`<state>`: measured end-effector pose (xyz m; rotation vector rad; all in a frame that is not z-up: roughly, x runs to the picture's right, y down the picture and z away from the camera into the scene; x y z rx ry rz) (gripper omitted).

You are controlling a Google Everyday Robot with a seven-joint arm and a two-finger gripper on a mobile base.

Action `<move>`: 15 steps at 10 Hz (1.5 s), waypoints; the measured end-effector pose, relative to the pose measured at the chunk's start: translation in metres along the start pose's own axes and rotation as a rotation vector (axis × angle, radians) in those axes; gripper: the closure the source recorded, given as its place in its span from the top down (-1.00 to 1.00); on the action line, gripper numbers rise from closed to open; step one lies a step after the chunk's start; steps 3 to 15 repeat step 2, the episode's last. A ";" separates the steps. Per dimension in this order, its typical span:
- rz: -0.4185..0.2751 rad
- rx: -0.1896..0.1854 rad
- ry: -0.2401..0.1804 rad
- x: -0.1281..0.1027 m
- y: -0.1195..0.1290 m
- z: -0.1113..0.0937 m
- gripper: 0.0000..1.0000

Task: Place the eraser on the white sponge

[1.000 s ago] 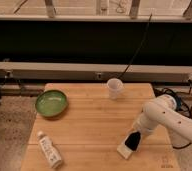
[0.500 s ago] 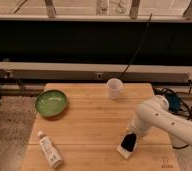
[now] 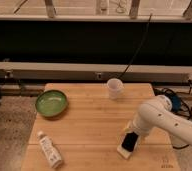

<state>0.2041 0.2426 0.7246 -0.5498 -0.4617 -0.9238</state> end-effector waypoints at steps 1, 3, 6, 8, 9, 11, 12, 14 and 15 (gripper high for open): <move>0.008 0.006 0.005 0.002 0.001 -0.004 0.60; 0.011 0.009 0.008 0.002 0.002 -0.007 0.60; 0.011 0.009 0.008 0.002 0.002 -0.007 0.60; 0.011 0.009 0.008 0.002 0.002 -0.007 0.60; 0.011 0.009 0.008 0.002 0.002 -0.007 0.60; 0.011 0.009 0.008 0.002 0.002 -0.007 0.60; 0.011 0.009 0.008 0.002 0.002 -0.007 0.60; 0.011 0.009 0.008 0.002 0.002 -0.007 0.60; 0.011 0.009 0.008 0.002 0.002 -0.007 0.60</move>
